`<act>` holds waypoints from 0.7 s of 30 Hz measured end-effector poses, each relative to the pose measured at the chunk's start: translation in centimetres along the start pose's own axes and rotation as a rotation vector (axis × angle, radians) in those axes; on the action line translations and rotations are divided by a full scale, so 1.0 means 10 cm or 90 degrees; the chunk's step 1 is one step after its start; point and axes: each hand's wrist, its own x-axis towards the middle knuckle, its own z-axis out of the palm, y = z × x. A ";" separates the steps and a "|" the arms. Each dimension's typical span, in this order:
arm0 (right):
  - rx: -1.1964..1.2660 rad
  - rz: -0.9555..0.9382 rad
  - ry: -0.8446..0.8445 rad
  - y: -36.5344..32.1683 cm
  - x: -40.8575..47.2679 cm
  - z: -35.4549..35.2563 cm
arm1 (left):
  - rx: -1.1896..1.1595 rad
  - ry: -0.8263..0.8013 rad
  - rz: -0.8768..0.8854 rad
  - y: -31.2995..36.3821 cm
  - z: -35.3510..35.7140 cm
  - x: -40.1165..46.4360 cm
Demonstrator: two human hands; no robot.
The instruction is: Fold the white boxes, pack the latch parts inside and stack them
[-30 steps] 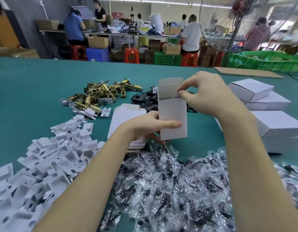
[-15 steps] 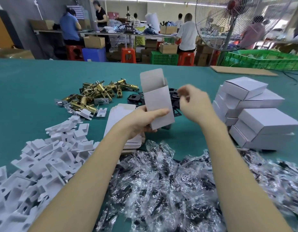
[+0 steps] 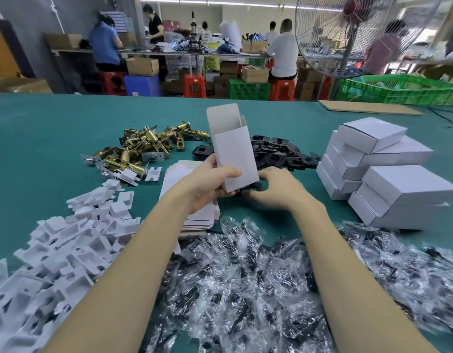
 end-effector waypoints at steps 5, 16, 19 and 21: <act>0.066 0.054 0.031 0.03 0.02 0.02 | -0.012 0.003 0.015 0.01 0.00 0.00; 0.196 0.061 0.000 0.08 0.01 -0.10 | -0.011 -0.002 0.016 -0.01 -0.01 0.00; 0.153 0.045 -0.017 0.10 -0.02 -0.16 | -0.011 -0.005 0.018 -0.02 -0.02 0.01; 0.163 0.044 0.013 0.11 -0.03 -0.19 | -0.011 -0.011 0.017 -0.02 -0.02 0.01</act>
